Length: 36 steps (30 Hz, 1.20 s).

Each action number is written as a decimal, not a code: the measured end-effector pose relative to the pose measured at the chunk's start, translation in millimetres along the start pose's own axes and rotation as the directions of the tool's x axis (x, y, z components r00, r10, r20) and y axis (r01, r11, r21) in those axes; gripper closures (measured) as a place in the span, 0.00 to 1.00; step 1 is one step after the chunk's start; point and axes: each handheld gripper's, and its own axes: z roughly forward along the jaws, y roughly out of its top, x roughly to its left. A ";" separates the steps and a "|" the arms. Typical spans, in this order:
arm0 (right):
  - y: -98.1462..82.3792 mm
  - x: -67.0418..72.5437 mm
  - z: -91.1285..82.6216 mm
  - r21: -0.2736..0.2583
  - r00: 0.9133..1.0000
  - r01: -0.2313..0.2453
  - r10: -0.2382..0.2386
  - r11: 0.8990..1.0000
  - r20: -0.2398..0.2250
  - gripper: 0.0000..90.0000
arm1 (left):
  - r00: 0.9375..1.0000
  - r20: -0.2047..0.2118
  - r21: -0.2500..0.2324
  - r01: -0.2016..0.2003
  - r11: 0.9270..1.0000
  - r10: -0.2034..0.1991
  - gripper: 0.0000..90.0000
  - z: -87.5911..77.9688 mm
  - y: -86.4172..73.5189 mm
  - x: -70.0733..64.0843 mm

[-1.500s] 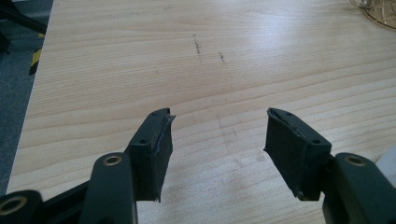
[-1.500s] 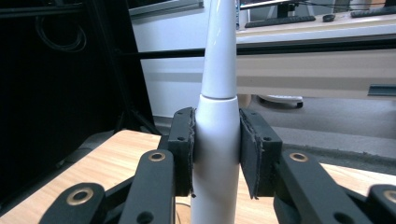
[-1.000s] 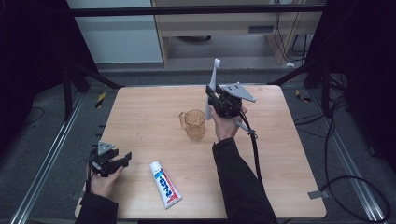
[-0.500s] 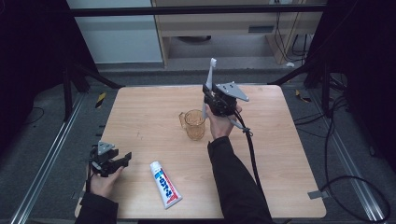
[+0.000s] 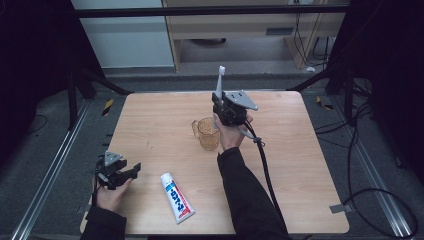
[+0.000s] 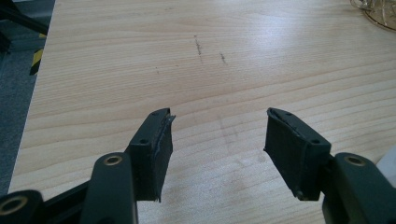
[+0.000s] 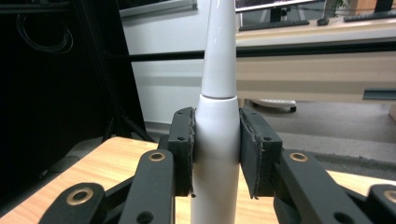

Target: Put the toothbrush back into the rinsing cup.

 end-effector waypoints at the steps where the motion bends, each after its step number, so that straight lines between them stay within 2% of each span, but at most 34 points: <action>1: 0.0 0.0 0.0 0.000 1.000 0.000 0.000 1.000 0.000 0.75 | 1.000 0.000 0.000 0.000 1.000 0.000 0.45 0.0 0.0 0.0; 13: -16.2 7.0 6.1 0.031 0.999 0.042 -0.043 0.999 0.005 0.75 | 1.000 0.000 0.000 -0.001 1.000 0.001 0.45 -0.2 0.1 -0.1; 36: -49.7 6.0 9.3 0.113 0.998 0.057 -0.057 0.992 0.002 0.75 | 1.000 0.000 0.001 -0.003 1.000 0.003 0.45 0.2 0.0 -0.7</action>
